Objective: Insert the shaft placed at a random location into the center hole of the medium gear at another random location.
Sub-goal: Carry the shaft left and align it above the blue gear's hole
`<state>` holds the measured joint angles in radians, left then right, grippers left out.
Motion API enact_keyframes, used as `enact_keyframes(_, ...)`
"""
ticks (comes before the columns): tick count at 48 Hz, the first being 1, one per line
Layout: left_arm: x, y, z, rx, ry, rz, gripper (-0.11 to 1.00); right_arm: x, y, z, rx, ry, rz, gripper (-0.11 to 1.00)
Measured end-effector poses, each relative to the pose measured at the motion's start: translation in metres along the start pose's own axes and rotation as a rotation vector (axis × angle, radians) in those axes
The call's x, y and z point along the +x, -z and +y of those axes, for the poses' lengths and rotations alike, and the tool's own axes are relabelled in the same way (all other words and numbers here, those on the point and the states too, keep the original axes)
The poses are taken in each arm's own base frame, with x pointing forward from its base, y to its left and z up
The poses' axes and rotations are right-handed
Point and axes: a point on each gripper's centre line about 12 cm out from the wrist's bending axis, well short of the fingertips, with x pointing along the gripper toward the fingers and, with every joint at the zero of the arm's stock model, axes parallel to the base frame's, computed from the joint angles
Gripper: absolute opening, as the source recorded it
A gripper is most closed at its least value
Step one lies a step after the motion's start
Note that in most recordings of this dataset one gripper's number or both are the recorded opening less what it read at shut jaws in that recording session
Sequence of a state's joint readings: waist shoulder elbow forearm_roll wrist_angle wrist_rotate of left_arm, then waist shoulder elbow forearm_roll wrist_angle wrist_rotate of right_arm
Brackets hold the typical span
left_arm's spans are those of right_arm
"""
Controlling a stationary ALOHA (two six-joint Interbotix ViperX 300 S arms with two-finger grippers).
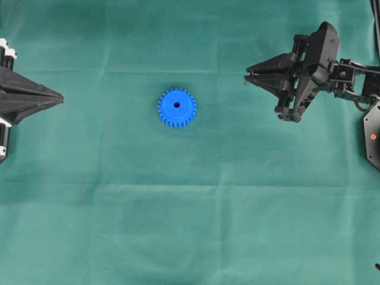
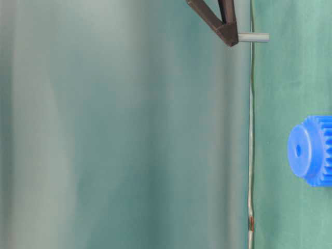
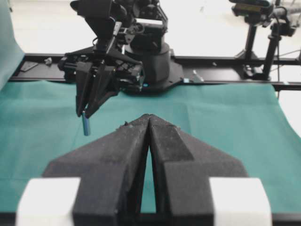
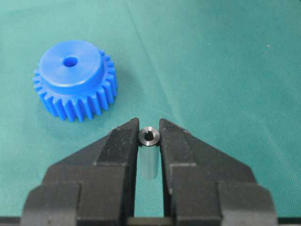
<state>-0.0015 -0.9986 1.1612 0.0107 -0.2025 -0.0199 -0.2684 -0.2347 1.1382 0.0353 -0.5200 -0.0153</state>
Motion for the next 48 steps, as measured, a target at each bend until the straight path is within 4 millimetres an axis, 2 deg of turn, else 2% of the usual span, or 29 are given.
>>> enact_keyframes(12, 0.0, 0.001, 0.0, 0.002, 0.0, 0.012, 0.0, 0.002, -0.001, 0.0, 0.003, 0.001, 0.002, 0.15)
enact_keyframes(20, 0.0, 0.002, 0.0, 0.002, 0.0, 0.014, 0.0, 0.012, -0.005, 0.007, -0.005, -0.019, 0.005, 0.15)
enact_keyframes(48, 0.0, 0.003, 0.0, 0.0, 0.0, 0.021, 0.0, 0.084, -0.036, 0.052, -0.044, -0.123, 0.017, 0.15)
